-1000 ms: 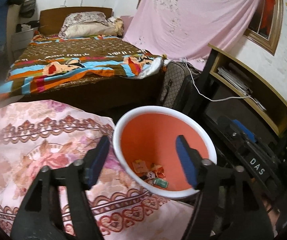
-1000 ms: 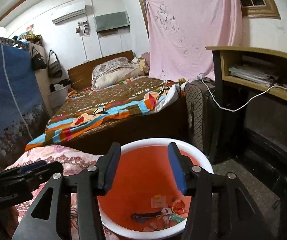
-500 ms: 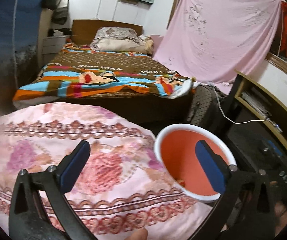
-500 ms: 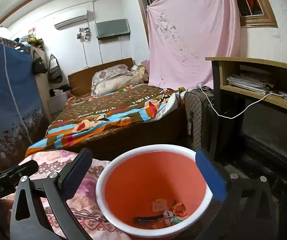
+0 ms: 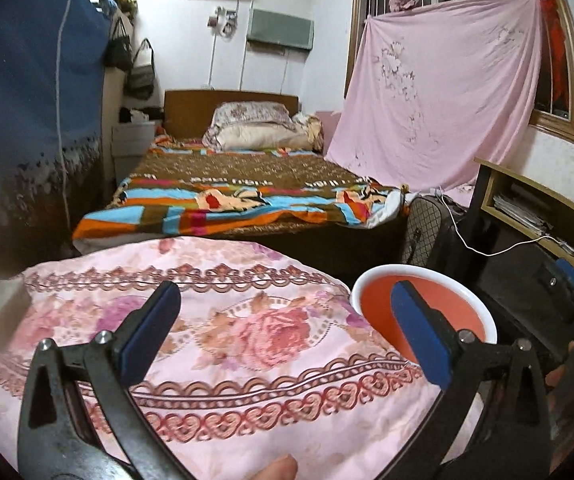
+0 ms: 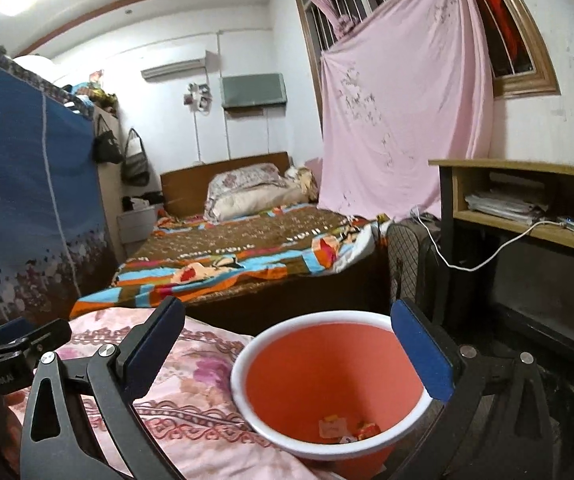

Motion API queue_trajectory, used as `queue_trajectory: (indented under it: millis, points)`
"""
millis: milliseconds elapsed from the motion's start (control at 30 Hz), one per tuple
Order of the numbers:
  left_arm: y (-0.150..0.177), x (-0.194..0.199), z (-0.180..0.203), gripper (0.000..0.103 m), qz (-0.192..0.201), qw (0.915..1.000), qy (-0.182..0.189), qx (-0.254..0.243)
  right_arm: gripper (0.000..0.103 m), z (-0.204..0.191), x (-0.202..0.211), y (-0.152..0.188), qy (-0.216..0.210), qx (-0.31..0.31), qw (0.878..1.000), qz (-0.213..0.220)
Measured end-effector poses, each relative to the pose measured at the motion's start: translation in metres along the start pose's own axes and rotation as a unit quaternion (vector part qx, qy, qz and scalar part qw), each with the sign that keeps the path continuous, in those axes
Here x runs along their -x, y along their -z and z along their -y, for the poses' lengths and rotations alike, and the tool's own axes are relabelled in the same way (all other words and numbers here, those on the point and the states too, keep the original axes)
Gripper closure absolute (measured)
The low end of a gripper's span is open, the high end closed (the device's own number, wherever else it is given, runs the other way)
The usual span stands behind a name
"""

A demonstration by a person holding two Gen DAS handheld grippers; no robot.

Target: Collect trash

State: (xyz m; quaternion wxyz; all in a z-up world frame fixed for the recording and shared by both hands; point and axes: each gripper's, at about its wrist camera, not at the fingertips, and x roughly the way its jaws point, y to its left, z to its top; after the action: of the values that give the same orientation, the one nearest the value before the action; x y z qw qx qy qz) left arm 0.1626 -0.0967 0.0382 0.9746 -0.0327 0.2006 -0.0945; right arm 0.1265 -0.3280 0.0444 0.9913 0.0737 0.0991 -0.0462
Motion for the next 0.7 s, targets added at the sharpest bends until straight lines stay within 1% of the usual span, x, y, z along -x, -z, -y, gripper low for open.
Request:
queue_trajectory:
  millis: [100, 233, 433, 533, 700]
  points:
    - [0.005, 0.014, -0.003, 0.0, 0.018, 0.9998, -0.009, -0.008, 0.0, -0.006, 0.011, 0.002, -0.002, 0.002, 1.0, 0.016]
    - [0.01, 0.029, -0.007, 0.0, 0.03, 0.9992, -0.021, -0.015, 0.0, -0.01, 0.024, 0.003, -0.002, 0.007, 0.999, 0.033]
    - [0.016, 0.046, -0.014, 0.0, 0.042, 0.9986, -0.03, -0.007, 0.0, -0.018, 0.043, 0.005, -0.005, 0.014, 0.998, 0.059]
    - [0.02, 0.055, -0.018, 0.0, 0.048, 0.9982, -0.034, 0.0, 0.0, -0.022, 0.049, 0.008, -0.009, 0.021, 0.998, 0.064]
    - [0.028, 0.072, -0.022, 0.0, 0.058, 0.9971, -0.048, -0.004, 0.0, -0.031, 0.061, 0.014, -0.016, 0.032, 0.997, 0.073]
